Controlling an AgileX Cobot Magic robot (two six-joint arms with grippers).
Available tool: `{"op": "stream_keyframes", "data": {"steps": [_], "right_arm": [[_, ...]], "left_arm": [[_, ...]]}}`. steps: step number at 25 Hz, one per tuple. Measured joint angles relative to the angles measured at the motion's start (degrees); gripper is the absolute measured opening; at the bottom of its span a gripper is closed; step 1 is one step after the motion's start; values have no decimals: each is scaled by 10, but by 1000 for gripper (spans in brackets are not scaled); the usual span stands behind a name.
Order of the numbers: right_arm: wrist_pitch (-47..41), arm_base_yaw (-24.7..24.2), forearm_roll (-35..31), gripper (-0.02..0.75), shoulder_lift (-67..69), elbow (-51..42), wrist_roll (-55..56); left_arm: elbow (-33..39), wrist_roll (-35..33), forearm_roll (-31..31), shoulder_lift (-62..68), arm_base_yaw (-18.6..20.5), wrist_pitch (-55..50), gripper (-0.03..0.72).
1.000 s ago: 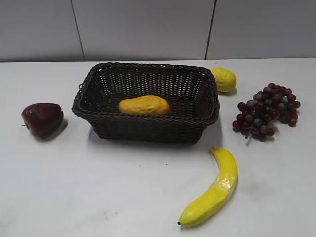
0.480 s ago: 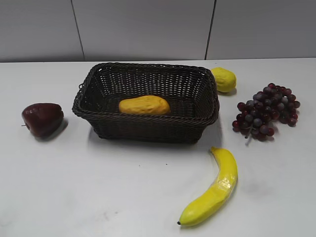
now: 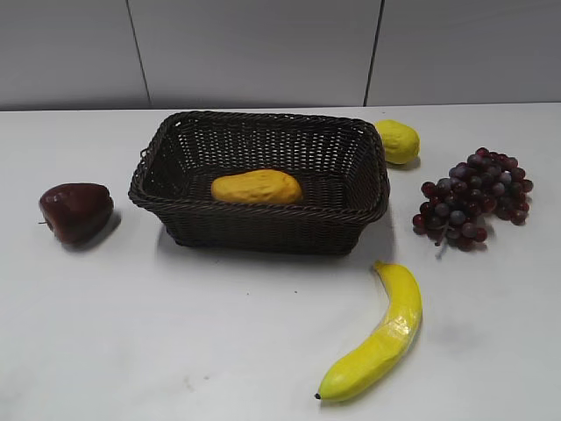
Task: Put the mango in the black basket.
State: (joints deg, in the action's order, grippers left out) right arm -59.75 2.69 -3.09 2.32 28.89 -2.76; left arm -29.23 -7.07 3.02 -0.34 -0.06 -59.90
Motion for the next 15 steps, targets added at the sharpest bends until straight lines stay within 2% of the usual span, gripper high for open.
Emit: {"op": "stream_keyframes", "data": {"steps": [15], "right_arm": [[-3,0,2,590,-27,0,0]], "left_arm": [[0,0,0,0,0,0,450]]}}
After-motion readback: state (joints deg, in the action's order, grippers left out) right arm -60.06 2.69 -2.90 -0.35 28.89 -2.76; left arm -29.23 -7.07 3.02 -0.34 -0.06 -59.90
